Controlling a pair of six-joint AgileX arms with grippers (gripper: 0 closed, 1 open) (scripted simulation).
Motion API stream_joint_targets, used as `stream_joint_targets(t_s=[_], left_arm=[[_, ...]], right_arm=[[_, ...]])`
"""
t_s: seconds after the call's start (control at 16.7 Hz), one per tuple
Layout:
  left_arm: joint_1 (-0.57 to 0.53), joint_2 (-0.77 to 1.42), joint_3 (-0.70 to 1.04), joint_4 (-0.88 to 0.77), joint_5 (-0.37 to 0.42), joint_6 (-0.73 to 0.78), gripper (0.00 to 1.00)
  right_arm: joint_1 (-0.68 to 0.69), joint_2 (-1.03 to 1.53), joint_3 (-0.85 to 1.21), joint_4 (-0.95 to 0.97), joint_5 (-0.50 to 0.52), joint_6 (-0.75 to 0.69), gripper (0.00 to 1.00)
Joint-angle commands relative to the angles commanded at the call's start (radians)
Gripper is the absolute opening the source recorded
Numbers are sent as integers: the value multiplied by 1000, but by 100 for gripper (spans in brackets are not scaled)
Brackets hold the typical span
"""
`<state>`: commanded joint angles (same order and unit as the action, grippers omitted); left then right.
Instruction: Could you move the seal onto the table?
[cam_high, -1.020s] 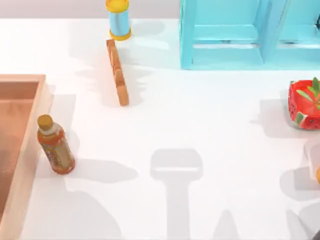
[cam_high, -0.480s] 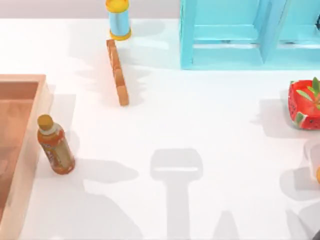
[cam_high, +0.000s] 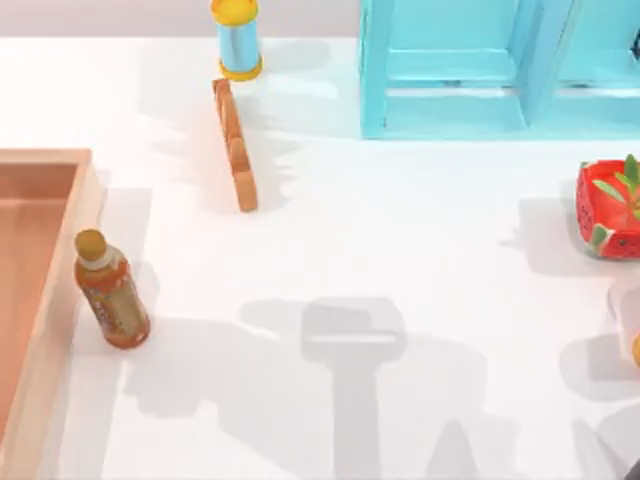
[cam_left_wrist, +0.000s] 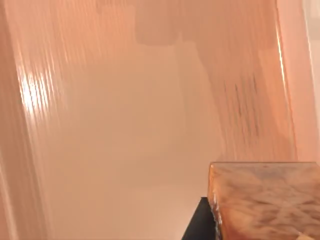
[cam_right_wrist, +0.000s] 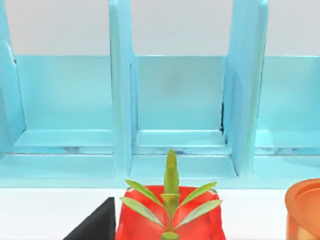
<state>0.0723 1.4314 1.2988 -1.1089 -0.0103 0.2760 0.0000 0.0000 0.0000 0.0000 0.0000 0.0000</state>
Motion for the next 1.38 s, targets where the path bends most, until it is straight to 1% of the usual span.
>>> stream_joint_targets(t_s=[0.18,0.3,0.54,0.66,1.02,1.14,1.38], left_arm=[[-121,-2,77,-122,1,-144,0],[-187,20,98,-187,4,-246,0],[-266,101,92,-272,6,-424,0],[-278,123,83,-286,7,-458,0],[-287,122,92,-296,11,-458,0],[-341,133,122,-330,21,-469,0],[-530,232,236,-386,34,-556,0]], right_arm=[[0,0,0,0,0,0,100],[0,0,0,0,0,0,100],[0,0,0,0,0,0,100],[0,0,0,0,0,0,100],[0,0,0,0,0,0,100],[0,0,0,0,0,0,100],[0,0,0,0,0,0,100]])
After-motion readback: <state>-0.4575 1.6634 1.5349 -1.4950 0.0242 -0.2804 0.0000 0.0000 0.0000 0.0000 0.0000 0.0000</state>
